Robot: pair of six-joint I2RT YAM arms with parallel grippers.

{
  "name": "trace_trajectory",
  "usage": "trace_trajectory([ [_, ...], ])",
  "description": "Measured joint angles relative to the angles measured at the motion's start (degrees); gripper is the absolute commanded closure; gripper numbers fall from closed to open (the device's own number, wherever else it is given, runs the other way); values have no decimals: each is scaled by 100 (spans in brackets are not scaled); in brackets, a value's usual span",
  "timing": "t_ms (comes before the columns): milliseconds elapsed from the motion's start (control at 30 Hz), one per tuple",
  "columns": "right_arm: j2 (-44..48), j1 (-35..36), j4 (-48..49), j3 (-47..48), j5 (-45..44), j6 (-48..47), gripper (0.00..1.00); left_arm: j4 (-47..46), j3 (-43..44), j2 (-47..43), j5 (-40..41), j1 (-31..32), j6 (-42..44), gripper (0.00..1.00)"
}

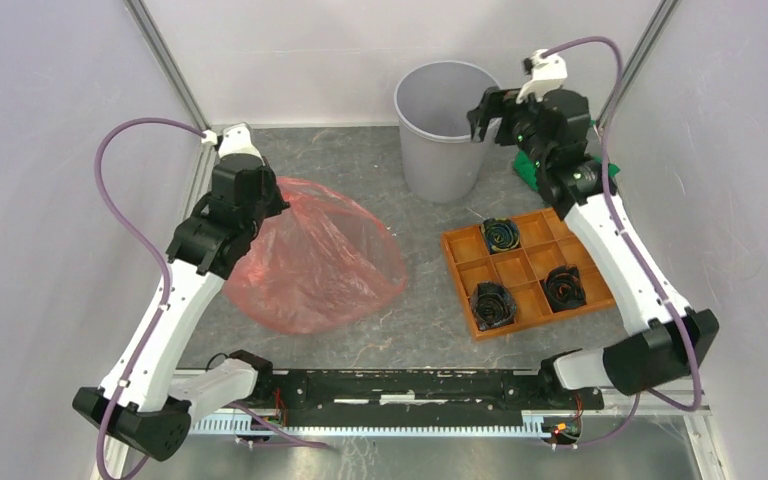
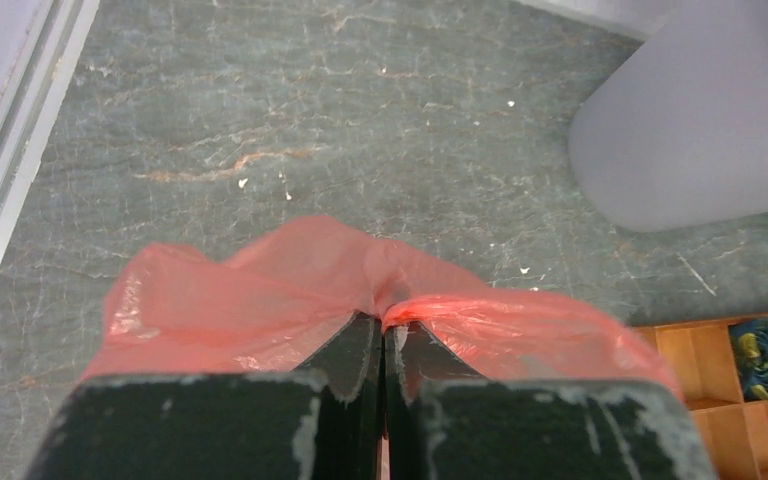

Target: Put the trash bags into the trash bin

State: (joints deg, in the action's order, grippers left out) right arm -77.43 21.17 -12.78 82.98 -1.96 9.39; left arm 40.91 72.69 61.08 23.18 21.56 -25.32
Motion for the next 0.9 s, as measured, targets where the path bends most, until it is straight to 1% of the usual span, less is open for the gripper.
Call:
trace_trajectory([
  [67,-278,-586,258,-2,297,555,2,-74,0,-127,-63,0,50,98],
  [133,-503,-874,422,-22,514,938,3,-98,0,-219,-129,0,52,98],
  [267,-914,-1307,1080,-326,1108,1919,13,-155,42,-234,-409,0,52,98],
  [300,-992,-1370,1235,-433,1241,2159,17,-175,57,-219,-503,0,52,98],
  [333,-1106,-1423,1344,-509,1392,2428,25,-195,70,-208,-577,0,52,98],
  [400,-1340,-1440,1495,-525,1606,2778,33,-212,83,-199,-715,0,52,98],
  [433,-1397,-1443,1547,-533,1670,2887,35,-212,85,-199,-754,0,52,98],
  [500,-1478,-1440,1687,-640,1847,3182,37,-212,87,-199,-855,0,52,98],
  [533,-1478,-1440,1714,-691,1884,3259,40,-212,87,-199,-881,0,52,98],
  [567,-1478,-1429,1742,-739,1919,3324,41,-212,87,-199,-920,0,52,98],
  [733,-1478,-1414,1915,-863,2022,3550,41,-212,87,-205,-1005,0,52,98],
  [833,-1478,-1414,1971,-920,2072,3644,48,-212,87,-232,-1012,0,52,98],
  [900,-1482,-1414,1985,-933,2144,3707,54,-203,98,-258,-1010,0,55,98],
])
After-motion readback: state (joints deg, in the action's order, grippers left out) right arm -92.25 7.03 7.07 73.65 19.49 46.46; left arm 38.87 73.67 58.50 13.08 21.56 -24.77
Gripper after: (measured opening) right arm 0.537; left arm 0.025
